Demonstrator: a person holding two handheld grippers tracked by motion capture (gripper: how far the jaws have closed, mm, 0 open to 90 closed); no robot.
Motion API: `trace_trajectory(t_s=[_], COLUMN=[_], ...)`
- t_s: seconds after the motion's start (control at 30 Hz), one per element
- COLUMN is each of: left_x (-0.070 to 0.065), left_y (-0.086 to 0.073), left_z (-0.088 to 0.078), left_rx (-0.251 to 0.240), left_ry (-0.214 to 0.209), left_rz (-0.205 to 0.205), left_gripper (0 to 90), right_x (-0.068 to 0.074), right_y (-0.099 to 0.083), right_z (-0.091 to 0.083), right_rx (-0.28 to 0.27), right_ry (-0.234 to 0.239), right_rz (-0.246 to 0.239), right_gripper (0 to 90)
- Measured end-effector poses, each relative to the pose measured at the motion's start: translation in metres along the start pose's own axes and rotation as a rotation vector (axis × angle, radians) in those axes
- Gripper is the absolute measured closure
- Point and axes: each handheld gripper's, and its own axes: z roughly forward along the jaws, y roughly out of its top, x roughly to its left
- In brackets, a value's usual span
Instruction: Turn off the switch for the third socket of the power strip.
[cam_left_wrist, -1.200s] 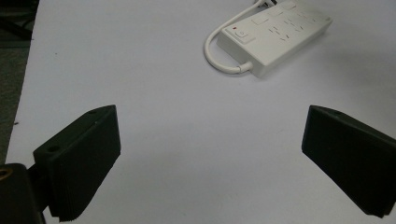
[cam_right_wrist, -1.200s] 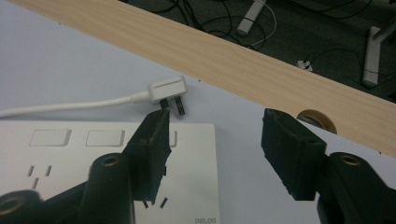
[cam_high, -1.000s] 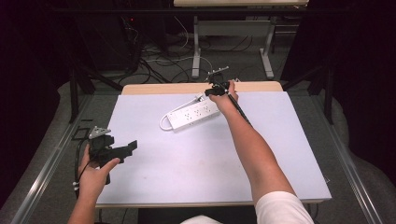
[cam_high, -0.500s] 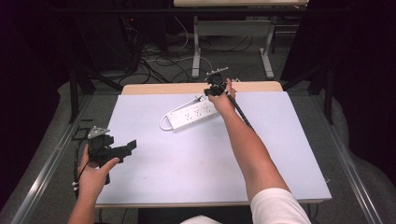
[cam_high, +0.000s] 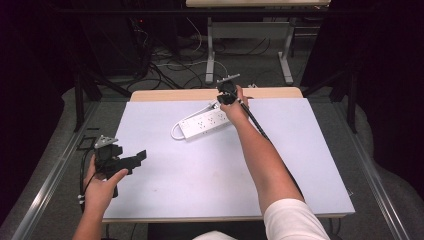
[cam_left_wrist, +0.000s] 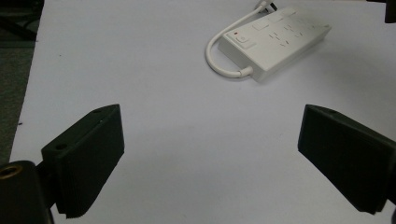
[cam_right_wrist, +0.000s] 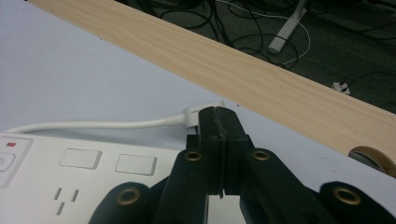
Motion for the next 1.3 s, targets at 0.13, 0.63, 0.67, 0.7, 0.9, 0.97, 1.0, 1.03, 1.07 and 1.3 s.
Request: trace_trajectory(t_s=[0.13,0.63,0.67,0.7,0.9,0.97,1.0,1.03,1.07,1.3], left_x=[0.000,0.000,0.000,-0.001,0.000,0.000,0.000,0.000,0.000,-0.001], left_y=[0.000,-0.001,-0.001,-0.001,-0.001,-0.001,-0.002,-0.002,-0.002,-0.002], left_z=[0.000,0.001,0.001,0.001,0.003,0.003,0.003,0.003,0.003,0.004], left_rx=[-0.004,0.001,0.002,0.005,0.005,0.004,0.003,0.004,0.005,0.008], left_ry=[-0.001,-0.001,-0.001,-0.002,-0.003,-0.001,0.000,0.000,0.000,-0.002], left_rz=[-0.001,0.004,0.004,0.001,0.004,-0.003,-0.004,-0.004,-0.003,-0.002], left_gripper=[7.5,7.7,7.7,7.7,7.8,7.8,7.8,7.9,7.9,7.9], right_x=[0.001,-0.003,-0.004,-0.004,-0.007,-0.007,-0.007,-0.007,-0.007,-0.007], right_y=[-0.001,-0.009,-0.010,-0.011,-0.014,-0.016,-0.016,-0.017,-0.017,-0.019], right_z=[0.003,0.015,0.016,0.017,0.022,0.025,0.025,0.026,0.026,0.028], right_rx=[0.001,0.060,0.064,0.072,0.099,0.098,0.098,0.101,0.101,0.127], right_ry=[0.002,0.000,0.006,0.001,0.008,0.016,0.016,0.010,0.010,-0.004], right_rz=[-0.004,0.051,0.048,0.054,0.081,0.106,0.106,0.108,0.108,0.101], right_gripper=[90.0,90.0,90.0,90.0,90.0,90.0,90.0,90.0,90.0,90.0])
